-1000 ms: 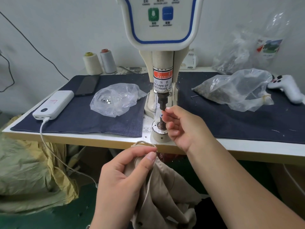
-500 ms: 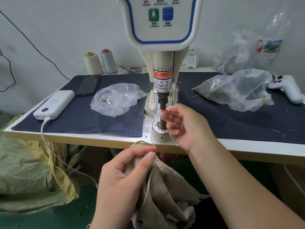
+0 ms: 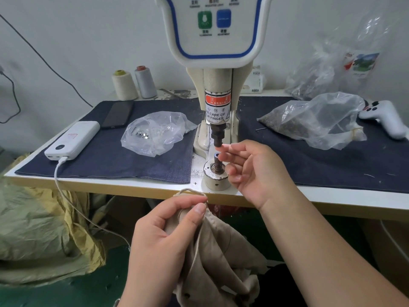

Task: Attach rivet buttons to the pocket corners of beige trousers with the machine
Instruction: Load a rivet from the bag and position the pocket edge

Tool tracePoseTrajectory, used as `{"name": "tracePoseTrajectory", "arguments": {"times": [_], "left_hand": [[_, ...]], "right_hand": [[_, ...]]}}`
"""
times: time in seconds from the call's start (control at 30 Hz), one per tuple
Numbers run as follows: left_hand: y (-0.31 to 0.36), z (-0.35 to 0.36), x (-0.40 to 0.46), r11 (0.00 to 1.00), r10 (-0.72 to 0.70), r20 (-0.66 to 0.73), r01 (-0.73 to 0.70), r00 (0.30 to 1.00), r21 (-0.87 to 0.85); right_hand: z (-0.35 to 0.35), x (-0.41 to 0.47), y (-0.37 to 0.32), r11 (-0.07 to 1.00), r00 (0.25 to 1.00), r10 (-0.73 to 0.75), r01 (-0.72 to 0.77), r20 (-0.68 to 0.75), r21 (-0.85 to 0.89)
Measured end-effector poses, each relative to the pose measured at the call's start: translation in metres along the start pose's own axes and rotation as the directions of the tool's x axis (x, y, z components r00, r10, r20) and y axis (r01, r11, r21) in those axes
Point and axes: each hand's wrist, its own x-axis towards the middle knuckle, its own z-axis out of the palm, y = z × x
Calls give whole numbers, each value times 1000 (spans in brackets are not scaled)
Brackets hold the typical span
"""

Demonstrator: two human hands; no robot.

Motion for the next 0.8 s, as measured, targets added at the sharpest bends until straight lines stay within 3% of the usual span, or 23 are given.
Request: {"name": "tracePoseTrajectory", "arguments": {"times": [0.4,0.5,0.57,0.67,0.8], "left_hand": [[4,-6,2,1000,-19,-25,19,1000,-3],[6,-13,6,1000,-22,-25,23,999,10],[9,-19,11,999,-31,-25,31,999,25],[13,-31,22,998,-51,-5,51,999,35],[20,-51,36,997,-81,45,81,996,1]], "right_hand": [[-1,-7,2,1000,998,-8,6,-64,-27],[-3,-16,10,993,984,-106,97,-144,-64],[-2,-27,19,967,968,-211,186,-136,-176],[12,-46,35,873,949,-310,310,62,-376],[47,-49,50,534,808,-506,569,303,-626]]}}
